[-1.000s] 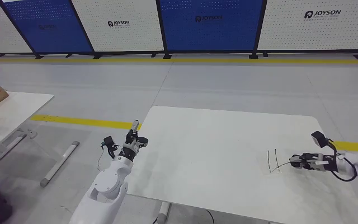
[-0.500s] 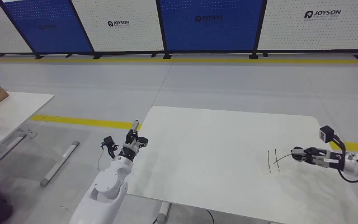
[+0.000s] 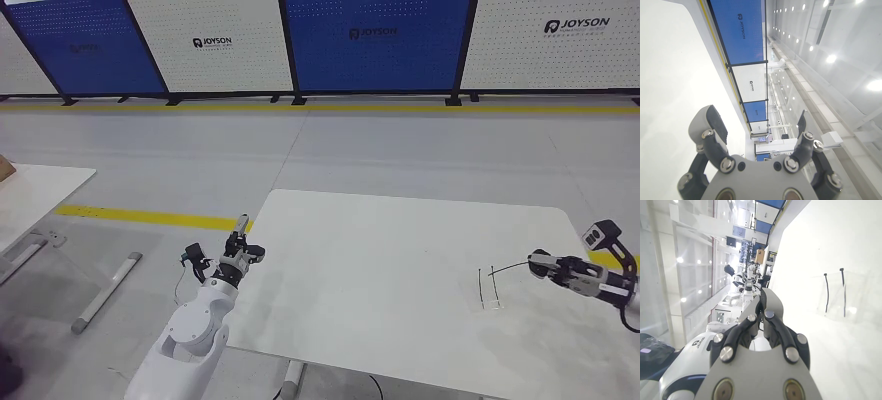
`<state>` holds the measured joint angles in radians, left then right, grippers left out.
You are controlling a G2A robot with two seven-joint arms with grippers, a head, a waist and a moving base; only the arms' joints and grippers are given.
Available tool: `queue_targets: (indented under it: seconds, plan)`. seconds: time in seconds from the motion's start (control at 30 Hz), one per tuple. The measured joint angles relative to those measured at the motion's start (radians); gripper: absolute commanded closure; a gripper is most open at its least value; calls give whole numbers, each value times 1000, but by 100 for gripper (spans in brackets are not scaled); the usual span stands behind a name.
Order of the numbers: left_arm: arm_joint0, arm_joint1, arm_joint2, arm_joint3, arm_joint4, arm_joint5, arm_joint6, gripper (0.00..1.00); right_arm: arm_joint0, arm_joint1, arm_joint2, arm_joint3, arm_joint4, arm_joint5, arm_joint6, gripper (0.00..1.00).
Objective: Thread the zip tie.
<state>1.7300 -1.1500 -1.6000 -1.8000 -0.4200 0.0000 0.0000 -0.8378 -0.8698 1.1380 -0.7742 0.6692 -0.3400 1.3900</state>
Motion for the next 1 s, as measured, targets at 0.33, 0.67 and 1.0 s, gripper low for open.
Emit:
queue_targets:
  seconds: [0.33, 0.67, 1.0]
  plan:
    - [0, 0, 0, 0, 0, 0, 0, 0, -135, -21, 37, -190, 182, 1, -179, 100]
    - [0, 0, 0, 0, 0, 0, 0, 0, -184, -27, 42, -268, 201, 21, -223, 100]
    - [0, 0, 0, 0, 0, 0, 0, 0, -189, -28, 41, -276, 194, 19, -231, 100]
